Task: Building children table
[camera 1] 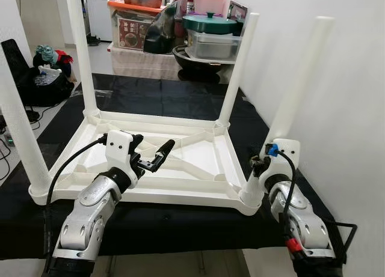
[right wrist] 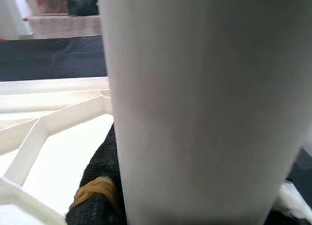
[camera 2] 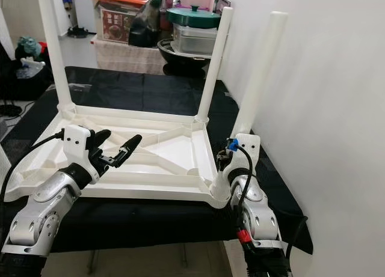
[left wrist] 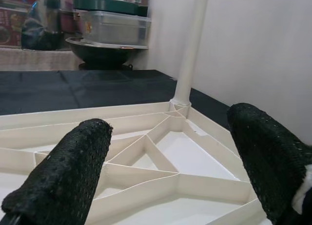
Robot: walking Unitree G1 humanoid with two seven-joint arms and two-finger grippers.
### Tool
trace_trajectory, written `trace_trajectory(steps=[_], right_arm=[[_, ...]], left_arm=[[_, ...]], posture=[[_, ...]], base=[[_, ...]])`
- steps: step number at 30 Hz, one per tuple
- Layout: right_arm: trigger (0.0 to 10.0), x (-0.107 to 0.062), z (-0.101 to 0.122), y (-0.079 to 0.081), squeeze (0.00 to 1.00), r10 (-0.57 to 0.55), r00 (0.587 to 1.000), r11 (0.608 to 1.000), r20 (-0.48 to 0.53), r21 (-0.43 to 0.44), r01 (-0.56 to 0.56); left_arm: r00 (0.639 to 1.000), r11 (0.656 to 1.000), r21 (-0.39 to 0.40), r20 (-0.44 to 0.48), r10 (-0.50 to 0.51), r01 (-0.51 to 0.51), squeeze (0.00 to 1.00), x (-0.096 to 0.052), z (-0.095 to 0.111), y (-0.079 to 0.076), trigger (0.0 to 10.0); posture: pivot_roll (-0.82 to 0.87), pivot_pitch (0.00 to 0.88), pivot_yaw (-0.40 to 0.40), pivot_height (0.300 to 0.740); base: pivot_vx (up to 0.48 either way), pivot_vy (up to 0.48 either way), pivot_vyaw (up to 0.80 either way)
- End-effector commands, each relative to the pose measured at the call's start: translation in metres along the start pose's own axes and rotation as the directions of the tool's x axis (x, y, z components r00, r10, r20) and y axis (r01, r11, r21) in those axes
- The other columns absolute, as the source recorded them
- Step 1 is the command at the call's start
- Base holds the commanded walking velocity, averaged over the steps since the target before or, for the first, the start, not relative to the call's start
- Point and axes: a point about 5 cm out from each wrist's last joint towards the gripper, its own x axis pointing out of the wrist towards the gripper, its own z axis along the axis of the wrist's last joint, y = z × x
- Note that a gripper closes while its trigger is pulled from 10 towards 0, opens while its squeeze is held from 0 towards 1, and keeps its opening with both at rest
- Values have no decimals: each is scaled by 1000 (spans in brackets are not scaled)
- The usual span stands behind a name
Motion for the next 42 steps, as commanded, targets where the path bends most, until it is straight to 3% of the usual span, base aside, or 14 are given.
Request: trace_trajectory(steps=[1, 8, 11, 15, 20, 23, 32, 42], right_arm=[[10000, -10, -53, -24, 0, -131, 965, 990, -229, -77, 116], [10000, -15, -56, -18, 0, -117, 969, 991, -219, -89, 100], [10000, -12, -46, -9, 0, -16, 986, 997, -164, -73, 4], [10000, -10, -41, -9, 0, 13, 990, 996, -143, -85, -25], [10000, -6, -39, -19, 0, -34, 989, 996, -141, -89, 22], [10000, -5, -40, -30, 0, -133, 979, 991, -156, -40, 128], [10000, -12, -49, -37, 0, -275, 946, 961, -171, -40, 272], [10000, -12, -46, -35, 0, -292, 945, 956, -148, -86, 282]], left_arm=[[1000, 1000, 16, -7, 7, -7, 0, 2, -1, 3, 10000], [1000, 1000, 18, -7, 7, -7, 0, 2, -1, 3, 10000], [1000, 1000, 18, -8, 7, -7, 0, 3, -1, 3, 10000], [1000, 1000, 19, -8, 8, -8, 0, 3, -1, 3, 10000], [1000, 1000, 21, -6, 13, -13, 0, 3, -1, 4, 10000], [1000, 1000, 22, -7, 17, -16, 0, 3, -1, 5, 10000], [1000, 1000, 25, -10, 17, -16, 0, 3, -2, 6, 10000], [1000, 1000, 25, -8, 17, -17, 0, 4, -2, 5, 10000]], posture=[[91, 0, -102, 740], [87, 0, -99, 740], [86, 0, -99, 740], [88, 0, -101, 740], [88, 0, -103, 740], [87, 0, -101, 740], [83, 0, -97, 740], [83, 0, -99, 740]], base=[[0, 0, 0], [0, 0, 0], [0, 0, 0], [0, 0, 0], [0, 0, 0], [0, 0, 0], [0, 0, 0], [0, 0, 0]])
